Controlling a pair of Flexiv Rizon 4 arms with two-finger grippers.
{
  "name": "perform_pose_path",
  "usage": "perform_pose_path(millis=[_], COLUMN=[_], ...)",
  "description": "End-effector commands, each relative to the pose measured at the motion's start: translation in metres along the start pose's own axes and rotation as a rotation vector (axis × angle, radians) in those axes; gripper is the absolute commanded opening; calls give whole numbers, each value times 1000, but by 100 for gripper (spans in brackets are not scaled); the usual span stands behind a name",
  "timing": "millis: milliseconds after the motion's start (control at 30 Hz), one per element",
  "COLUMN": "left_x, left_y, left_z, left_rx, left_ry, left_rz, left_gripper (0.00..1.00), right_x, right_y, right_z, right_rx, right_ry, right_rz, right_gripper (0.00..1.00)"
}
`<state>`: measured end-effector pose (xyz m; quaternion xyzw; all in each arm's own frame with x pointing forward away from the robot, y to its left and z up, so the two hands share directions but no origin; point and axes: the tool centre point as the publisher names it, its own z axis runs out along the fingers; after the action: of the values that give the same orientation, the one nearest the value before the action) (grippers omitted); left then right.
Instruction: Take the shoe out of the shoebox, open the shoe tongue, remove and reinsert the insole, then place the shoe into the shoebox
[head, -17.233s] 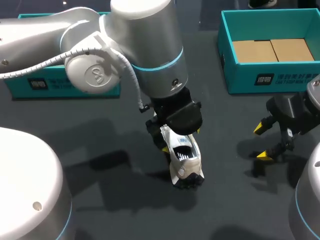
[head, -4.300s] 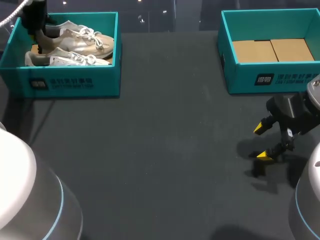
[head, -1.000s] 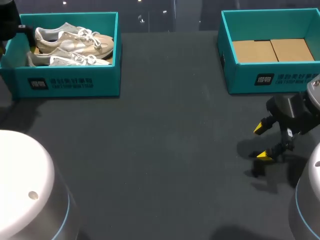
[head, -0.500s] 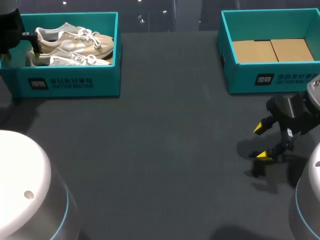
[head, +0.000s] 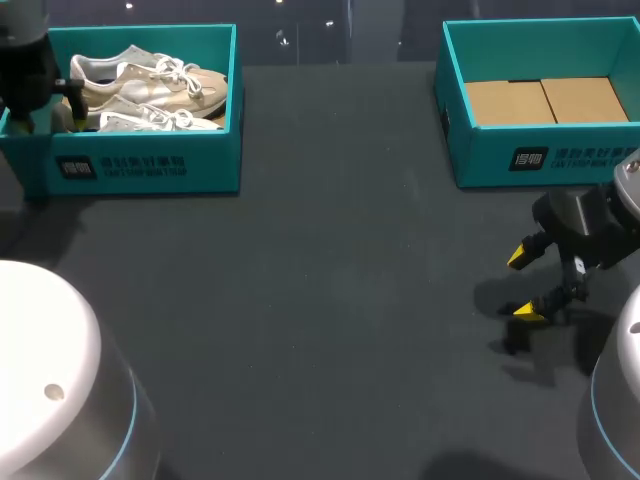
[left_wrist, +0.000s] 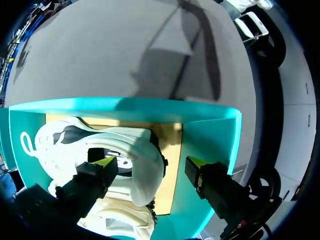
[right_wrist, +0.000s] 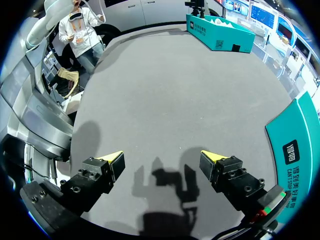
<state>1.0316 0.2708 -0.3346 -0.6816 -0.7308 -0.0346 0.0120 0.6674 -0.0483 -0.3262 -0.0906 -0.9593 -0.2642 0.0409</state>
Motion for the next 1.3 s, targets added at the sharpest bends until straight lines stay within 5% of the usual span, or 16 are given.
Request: perform_pose_path(millis=[33,600,767,867,933,1300], left_x=[-1,-2,-2,-2,-1,6], left_y=[4,5,5,5,5,2], left_z=[8,31,34,34,34,21], left_rx=[9,44,53,54,57,60], left_ry=[4,36,41,41,41,35], left_rz=[0,-1,1,3,5,22], left_gripper=[87,62,46,25,0,0], right_x=[1,1,1,1,1,1], right_y=[0,0,0,0,0,0], right_z=[0,0,0,0,0,0], right_rx=[2,2,2,2,2,2], right_ry=[-2,-2,-2,-2,-2,-2], right_rz=[0,0,0,0,0,0], right_gripper=[100,100,100,100,100,100])
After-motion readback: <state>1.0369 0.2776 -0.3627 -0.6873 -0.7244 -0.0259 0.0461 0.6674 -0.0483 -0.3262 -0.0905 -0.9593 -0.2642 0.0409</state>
